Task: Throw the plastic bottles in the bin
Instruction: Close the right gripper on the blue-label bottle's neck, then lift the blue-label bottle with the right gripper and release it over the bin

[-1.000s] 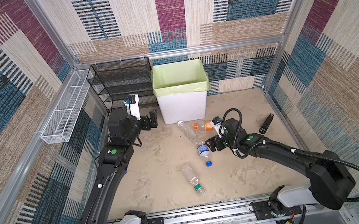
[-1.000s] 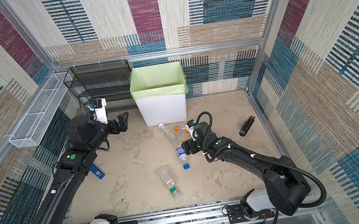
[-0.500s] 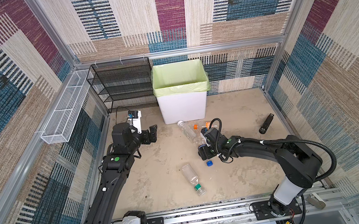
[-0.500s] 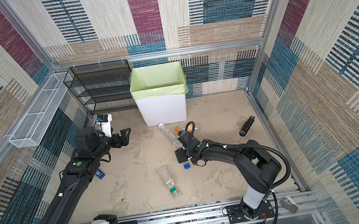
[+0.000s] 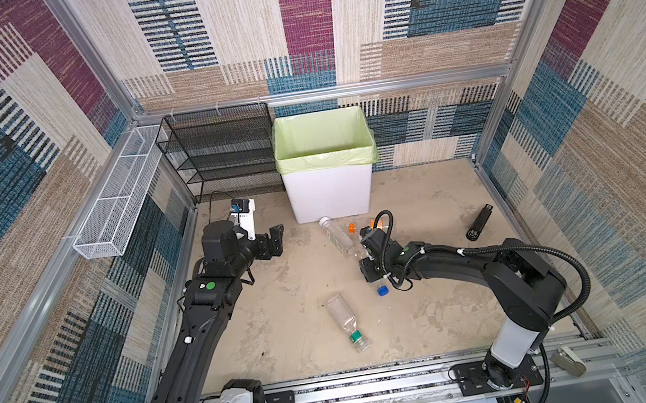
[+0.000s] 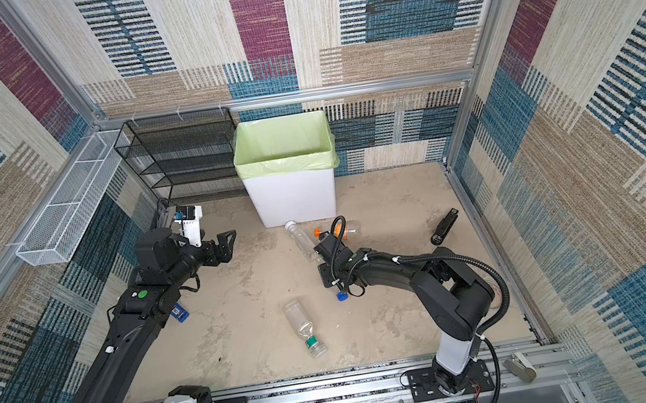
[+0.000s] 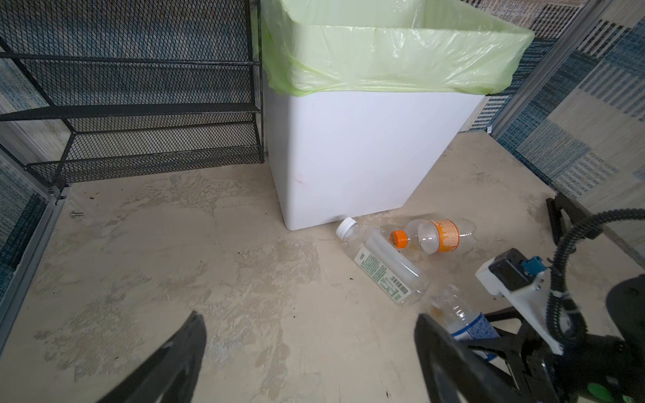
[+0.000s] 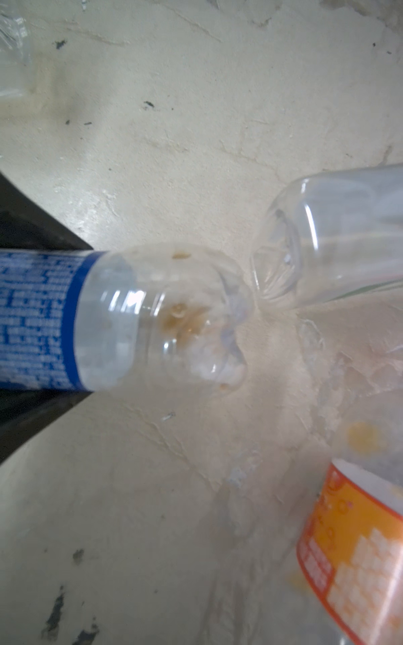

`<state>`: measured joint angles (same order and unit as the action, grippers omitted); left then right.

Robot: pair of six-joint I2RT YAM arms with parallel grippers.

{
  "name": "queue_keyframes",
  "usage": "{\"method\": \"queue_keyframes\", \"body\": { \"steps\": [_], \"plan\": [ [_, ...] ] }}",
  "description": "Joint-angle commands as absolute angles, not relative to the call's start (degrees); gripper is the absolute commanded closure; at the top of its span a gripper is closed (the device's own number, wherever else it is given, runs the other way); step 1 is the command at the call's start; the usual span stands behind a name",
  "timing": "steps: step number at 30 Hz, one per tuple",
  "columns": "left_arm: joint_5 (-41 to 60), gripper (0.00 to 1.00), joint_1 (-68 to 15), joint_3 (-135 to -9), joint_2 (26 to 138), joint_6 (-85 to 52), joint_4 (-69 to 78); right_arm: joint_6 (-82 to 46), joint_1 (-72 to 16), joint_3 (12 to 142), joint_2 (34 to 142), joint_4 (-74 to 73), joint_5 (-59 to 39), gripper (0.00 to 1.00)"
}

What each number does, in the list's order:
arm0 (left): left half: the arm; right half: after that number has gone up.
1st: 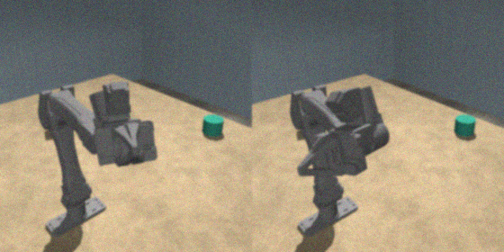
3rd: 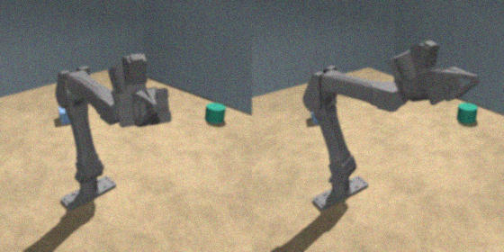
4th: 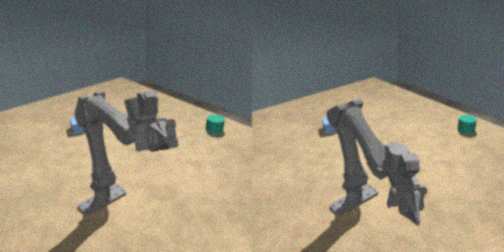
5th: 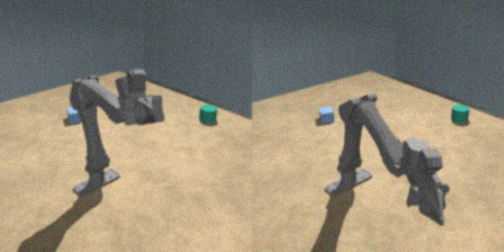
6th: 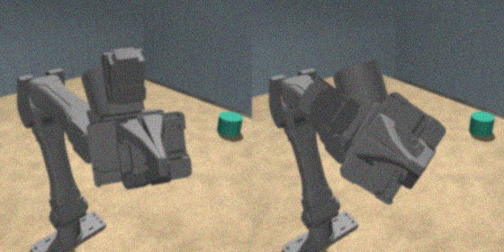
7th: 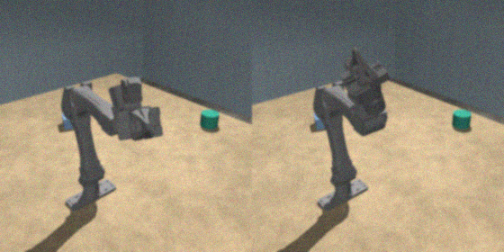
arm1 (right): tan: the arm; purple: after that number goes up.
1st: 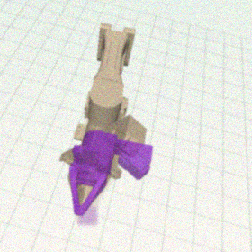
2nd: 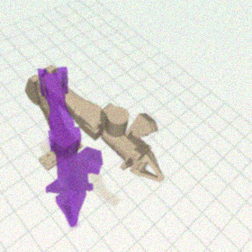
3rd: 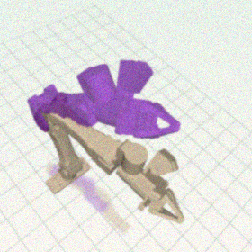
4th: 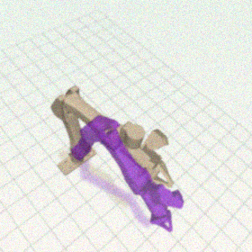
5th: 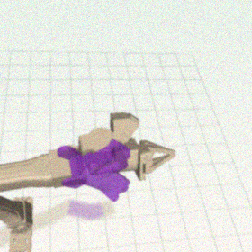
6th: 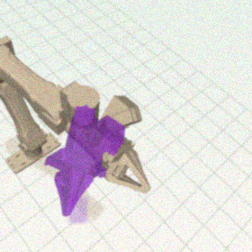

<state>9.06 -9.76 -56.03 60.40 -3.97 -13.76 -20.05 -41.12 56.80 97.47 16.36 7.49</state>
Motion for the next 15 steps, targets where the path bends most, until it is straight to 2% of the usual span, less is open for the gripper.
{"method": "queue_keyframes", "body": {
  "steps": [1,7,15],
  "plan": [
    [9.58,0.07,-9.67,-55.73,60.63,-5.18,-12.13,-21.22,-41.04,55.29,94.86,14.76,8.37,0.48],
    [9.77,0.08,-9.67,-55.33,60.95,-5.25,-11.79,-22.67,-40.74,51.91,87.83,11.45,9.08,0.49],
    [11.07,0.09,-10.18,-54.42,59.75,-6.27,-10.33,-17.0,-39.12,48.83,70.07,2.07,14.53,0.49]
  ]
}}
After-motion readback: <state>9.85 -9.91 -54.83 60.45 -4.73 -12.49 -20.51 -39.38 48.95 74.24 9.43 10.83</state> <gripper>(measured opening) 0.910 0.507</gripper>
